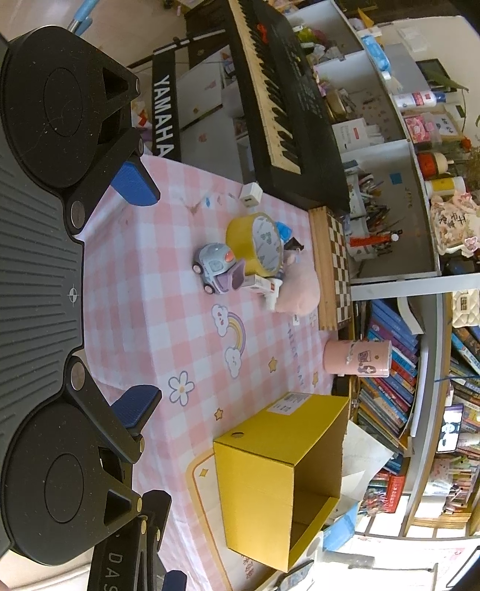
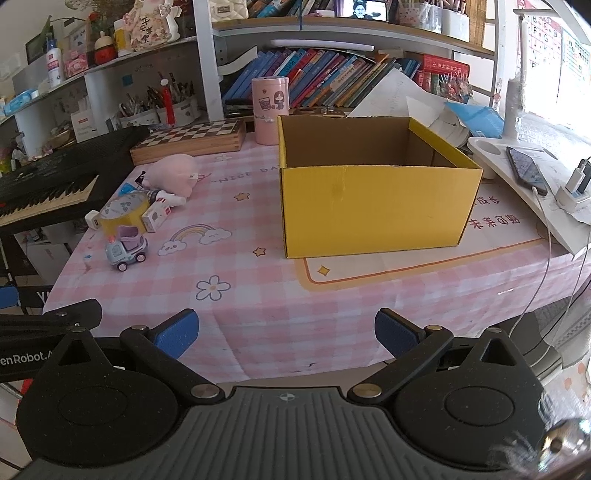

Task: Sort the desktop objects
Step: 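Move both tools toward the toys on the table, then grasp the grey toy dump truck with the left gripper while the right tool approaches the tape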

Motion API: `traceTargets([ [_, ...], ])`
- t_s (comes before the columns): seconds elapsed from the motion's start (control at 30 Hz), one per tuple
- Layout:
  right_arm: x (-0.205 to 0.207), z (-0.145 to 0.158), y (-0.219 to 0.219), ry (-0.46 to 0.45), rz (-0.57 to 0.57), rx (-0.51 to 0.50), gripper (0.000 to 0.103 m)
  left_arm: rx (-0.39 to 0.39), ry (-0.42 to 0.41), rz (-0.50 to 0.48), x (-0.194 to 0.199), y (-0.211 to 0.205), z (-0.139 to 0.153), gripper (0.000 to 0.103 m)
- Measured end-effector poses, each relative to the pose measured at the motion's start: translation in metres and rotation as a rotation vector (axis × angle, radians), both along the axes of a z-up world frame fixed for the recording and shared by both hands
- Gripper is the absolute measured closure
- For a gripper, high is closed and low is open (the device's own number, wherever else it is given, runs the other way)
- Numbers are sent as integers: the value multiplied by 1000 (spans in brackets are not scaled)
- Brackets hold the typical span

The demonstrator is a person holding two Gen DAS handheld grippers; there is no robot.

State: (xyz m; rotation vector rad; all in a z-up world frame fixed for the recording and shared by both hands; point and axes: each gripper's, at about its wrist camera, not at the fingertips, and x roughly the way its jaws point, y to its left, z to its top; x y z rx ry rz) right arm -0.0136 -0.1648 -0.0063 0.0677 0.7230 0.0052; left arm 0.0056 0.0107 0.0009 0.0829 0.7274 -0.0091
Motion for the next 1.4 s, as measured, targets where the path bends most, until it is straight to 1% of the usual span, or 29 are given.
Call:
traceTargets([
  [0.1, 0, 1, 3, -4, 13, 4, 2, -5, -4, 5, 0, 4, 0, 0],
  [0.17, 0, 1, 5, -9, 21, 4, 5, -6, -6, 9, 0, 6, -1, 0],
  [0.23, 1, 2, 8, -9, 26, 5, 10, -10, -7, 11, 0, 10, -1, 0],
  [0.43, 3, 0, 19, 1, 48, 14, 15, -18, -11, 37, -4, 24, -2, 0],
  [0.6, 6, 0, 32, 4, 78, 30, 17, -11, -20, 59, -9, 37, -1, 0],
  [0.8, 11, 0, 47, 9, 137, 47, 17, -8, -26, 95, -10, 49, 0, 0],
  [0.93, 14, 0, 55, 14, 179, 53, 17, -13, -13, 117, -8, 53, -3, 0],
  [1.2, 26, -2, 59, 33, 207, 67, 17, -5, 30, 149, 0, 56, -11, 0],
  [1.4, 48, -6, 66, 45, 248, 68, 26, -11, 36, 175, 13, 61, -12, 0],
])
